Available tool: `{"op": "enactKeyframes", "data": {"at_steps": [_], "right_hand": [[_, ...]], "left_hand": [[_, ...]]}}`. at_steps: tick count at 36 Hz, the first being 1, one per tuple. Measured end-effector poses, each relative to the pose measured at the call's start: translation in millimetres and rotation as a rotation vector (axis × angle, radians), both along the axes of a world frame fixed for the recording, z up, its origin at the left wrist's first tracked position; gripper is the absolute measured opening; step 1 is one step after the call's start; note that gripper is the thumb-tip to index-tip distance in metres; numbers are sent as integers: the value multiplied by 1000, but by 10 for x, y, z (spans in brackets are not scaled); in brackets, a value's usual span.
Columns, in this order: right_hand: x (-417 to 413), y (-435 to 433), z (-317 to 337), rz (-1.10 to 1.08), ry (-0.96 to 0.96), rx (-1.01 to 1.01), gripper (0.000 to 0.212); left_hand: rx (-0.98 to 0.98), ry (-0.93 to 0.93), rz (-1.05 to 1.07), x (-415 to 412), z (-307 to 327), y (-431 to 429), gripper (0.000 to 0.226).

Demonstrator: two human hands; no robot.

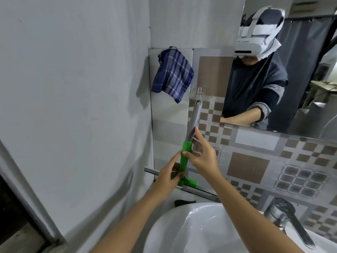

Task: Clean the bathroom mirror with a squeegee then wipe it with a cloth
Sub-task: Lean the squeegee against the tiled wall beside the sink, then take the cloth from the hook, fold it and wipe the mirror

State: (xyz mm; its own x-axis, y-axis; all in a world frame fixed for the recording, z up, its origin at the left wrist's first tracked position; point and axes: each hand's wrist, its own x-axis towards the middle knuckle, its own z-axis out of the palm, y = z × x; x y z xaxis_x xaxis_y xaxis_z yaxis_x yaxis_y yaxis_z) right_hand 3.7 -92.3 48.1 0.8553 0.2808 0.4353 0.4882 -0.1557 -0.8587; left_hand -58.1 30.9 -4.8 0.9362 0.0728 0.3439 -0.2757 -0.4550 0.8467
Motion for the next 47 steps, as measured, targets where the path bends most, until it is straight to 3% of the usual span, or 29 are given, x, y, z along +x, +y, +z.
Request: {"op": "enactKeyframes", "data": {"at_steps": [22, 29, 33, 39, 43, 47], "right_hand": [[301, -53, -159, -50, -47, -54, 83], [348, -110, -184, -111, -183, -136, 75], [335, -189, -16, -137, -314, -98, 63], [362, -185, 803, -144, -500, -43, 46], [402, -37, 1420, -90, -496, -34, 41], [499, 173, 1839, -45, -440, -44, 38]], "left_hand": [[-86, 65, 10, 547, -179, -156, 56], [-76, 72, 8, 623, -199, -129, 51], [-61, -91, 124, 630, 8, 18, 45], [-222, -442, 348, 593, 956, 363, 28], [-269, -598, 410, 610, 1585, 570, 25], [-198, -652, 413, 718, 2068, 670, 32]]}}
